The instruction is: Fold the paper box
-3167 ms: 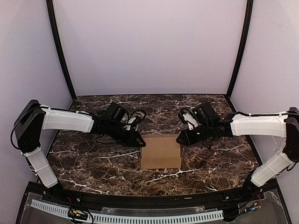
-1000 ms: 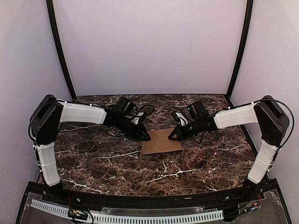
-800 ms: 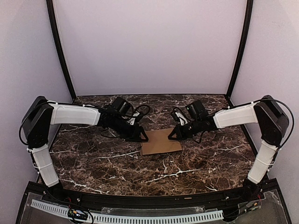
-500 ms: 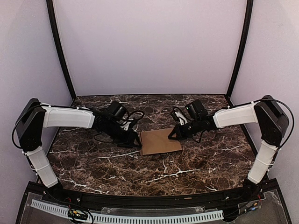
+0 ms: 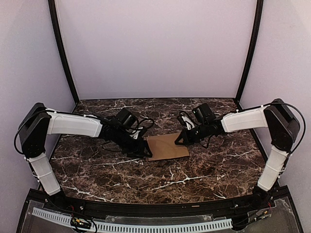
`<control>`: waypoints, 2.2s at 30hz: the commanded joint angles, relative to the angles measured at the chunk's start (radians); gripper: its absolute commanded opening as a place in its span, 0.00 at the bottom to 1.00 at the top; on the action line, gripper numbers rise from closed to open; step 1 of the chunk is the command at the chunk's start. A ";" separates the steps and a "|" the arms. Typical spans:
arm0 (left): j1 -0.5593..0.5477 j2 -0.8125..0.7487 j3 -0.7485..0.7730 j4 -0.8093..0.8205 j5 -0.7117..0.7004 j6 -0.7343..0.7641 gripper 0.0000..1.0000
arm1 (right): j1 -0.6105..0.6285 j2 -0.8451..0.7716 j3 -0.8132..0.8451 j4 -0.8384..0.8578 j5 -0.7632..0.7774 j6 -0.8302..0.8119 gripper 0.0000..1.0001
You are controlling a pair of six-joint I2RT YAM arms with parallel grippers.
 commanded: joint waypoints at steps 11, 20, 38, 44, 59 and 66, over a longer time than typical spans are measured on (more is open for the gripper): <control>-0.003 0.037 -0.075 0.172 0.068 -0.124 0.47 | 0.015 0.046 0.004 -0.035 0.041 0.001 0.00; -0.004 0.046 -0.082 0.213 0.078 -0.140 0.42 | 0.019 0.048 0.003 -0.034 0.043 0.005 0.00; -0.003 0.042 -0.077 0.143 0.031 -0.081 0.37 | 0.022 0.043 -0.007 -0.032 0.047 0.006 0.00; -0.004 0.033 -0.069 0.096 -0.001 -0.051 0.37 | 0.023 0.048 -0.007 -0.033 0.052 0.007 0.00; -0.003 0.045 -0.029 0.097 0.004 -0.040 0.34 | 0.028 0.049 -0.001 -0.035 0.053 0.009 0.00; -0.003 0.042 -0.020 0.119 0.034 -0.054 0.33 | 0.028 0.050 0.000 -0.036 0.053 0.009 0.00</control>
